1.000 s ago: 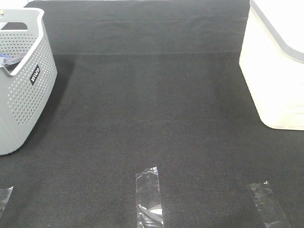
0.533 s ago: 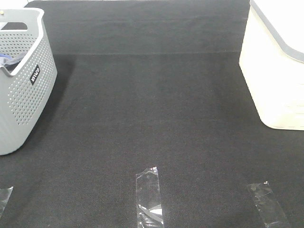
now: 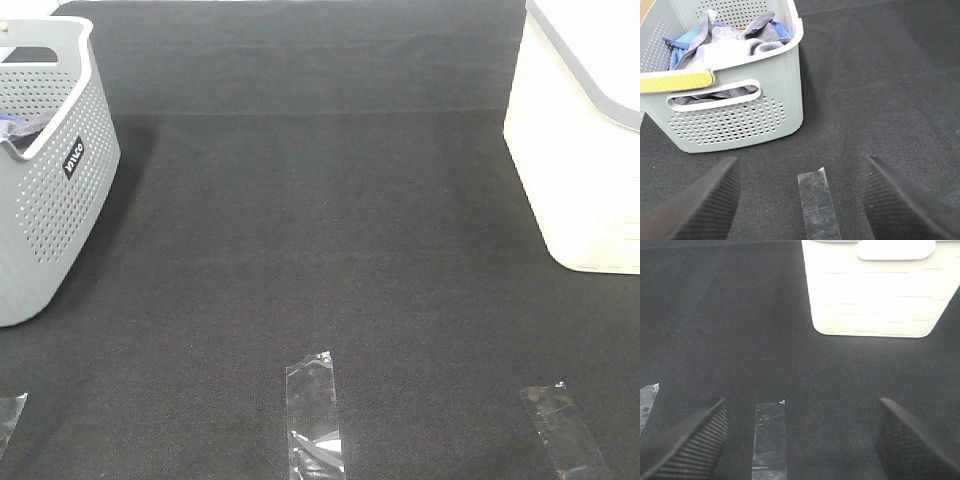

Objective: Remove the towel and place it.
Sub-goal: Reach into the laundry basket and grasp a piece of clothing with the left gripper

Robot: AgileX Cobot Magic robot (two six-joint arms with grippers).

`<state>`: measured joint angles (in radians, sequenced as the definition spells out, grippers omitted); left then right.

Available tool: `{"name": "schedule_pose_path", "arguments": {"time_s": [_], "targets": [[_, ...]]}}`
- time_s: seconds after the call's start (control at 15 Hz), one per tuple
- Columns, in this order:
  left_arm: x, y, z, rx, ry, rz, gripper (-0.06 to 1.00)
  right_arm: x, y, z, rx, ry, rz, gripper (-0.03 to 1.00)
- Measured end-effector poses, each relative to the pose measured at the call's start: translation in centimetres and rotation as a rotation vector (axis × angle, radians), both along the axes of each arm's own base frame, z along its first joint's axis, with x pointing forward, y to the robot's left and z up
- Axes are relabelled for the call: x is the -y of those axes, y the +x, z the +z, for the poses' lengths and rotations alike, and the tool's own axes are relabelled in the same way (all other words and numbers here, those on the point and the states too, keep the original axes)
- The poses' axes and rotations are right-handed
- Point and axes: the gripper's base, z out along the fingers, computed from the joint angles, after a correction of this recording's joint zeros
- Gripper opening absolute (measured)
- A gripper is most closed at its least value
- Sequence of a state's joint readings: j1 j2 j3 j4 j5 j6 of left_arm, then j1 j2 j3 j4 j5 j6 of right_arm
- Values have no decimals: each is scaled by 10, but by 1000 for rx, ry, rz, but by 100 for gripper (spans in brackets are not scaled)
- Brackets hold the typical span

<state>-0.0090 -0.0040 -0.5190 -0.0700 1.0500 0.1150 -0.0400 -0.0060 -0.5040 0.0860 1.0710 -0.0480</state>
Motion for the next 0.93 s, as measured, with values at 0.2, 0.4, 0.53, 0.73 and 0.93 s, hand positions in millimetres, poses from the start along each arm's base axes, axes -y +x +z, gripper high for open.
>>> {"name": "schedule_pose_path", "arguments": {"time_s": [0.2,0.4,0.53,0.73,0.93], "targets": [[0,0,0,0,0,0,65,0,0,0,0,0,0,75],[0,0,0,0,0,0,65,0,0,0,0,0,0,75],[0,0,0,0,0,0,65,0,0,0,0,0,0,75],[0,0,0,0,0,0,65,0,0,0,0,0,0,75],[0,0,0,0,0,0,65,0,0,0,0,0,0,75]]}}
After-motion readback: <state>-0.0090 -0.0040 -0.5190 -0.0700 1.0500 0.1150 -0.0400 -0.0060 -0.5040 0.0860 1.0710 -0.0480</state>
